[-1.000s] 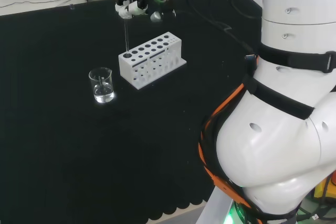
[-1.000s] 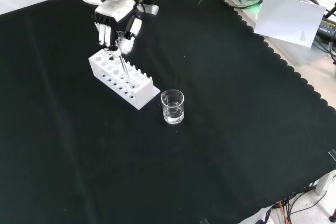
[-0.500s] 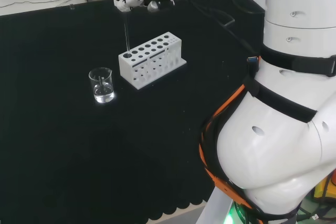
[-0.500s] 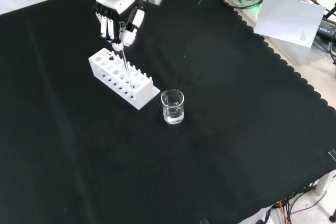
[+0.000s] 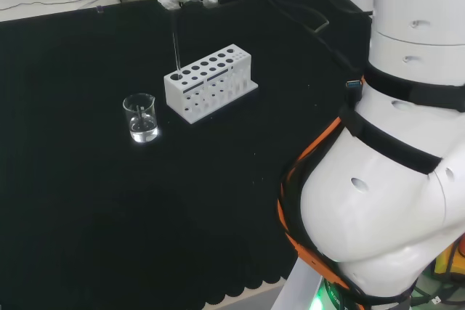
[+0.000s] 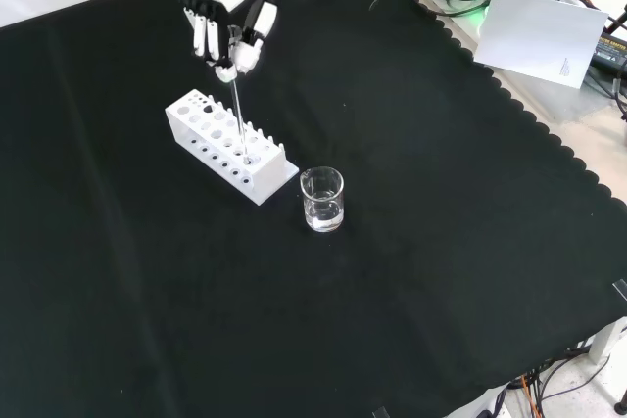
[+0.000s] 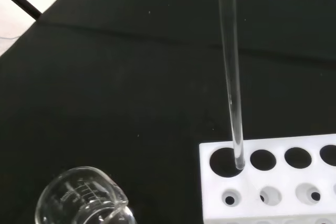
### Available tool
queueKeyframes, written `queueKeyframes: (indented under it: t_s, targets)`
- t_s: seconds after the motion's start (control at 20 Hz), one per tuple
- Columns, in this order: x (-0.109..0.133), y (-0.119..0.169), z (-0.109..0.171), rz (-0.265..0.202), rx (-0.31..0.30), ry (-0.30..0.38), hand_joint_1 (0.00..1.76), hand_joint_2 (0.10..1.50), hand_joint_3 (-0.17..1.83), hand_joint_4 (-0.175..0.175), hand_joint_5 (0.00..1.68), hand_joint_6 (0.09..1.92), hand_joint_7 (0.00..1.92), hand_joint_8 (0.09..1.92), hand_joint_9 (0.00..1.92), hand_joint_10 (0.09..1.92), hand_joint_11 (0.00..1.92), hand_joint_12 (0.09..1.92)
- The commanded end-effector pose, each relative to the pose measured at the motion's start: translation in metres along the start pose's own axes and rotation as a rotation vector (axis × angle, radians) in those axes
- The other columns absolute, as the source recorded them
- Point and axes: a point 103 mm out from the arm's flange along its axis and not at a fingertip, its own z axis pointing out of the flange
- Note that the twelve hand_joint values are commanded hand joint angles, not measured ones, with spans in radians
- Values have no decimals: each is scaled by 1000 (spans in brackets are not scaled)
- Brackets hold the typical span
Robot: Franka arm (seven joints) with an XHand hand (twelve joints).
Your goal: Take the glass rod from the white test tube rack.
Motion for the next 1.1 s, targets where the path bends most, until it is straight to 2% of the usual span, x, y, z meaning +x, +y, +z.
queueKeyframes:
  t_s: [0.05,0.35,0.7,1.1]
  targets:
    - [11,-15,-12,-38,-42,27,1294,1151,-175,-175,1282,224,1018,1277,1575,1061,1565,932]
    - [21,-19,-21,-26,-44,39,1294,1151,-175,-175,1288,214,1015,1281,1574,1064,1567,935]
    - [26,-26,-27,-42,-63,40,1294,1150,-175,-175,1295,200,1015,1280,1575,1066,1567,938]
    - [34,-24,-24,-55,-52,30,1295,1149,-175,-175,1300,189,1016,1279,1578,1067,1567,940]
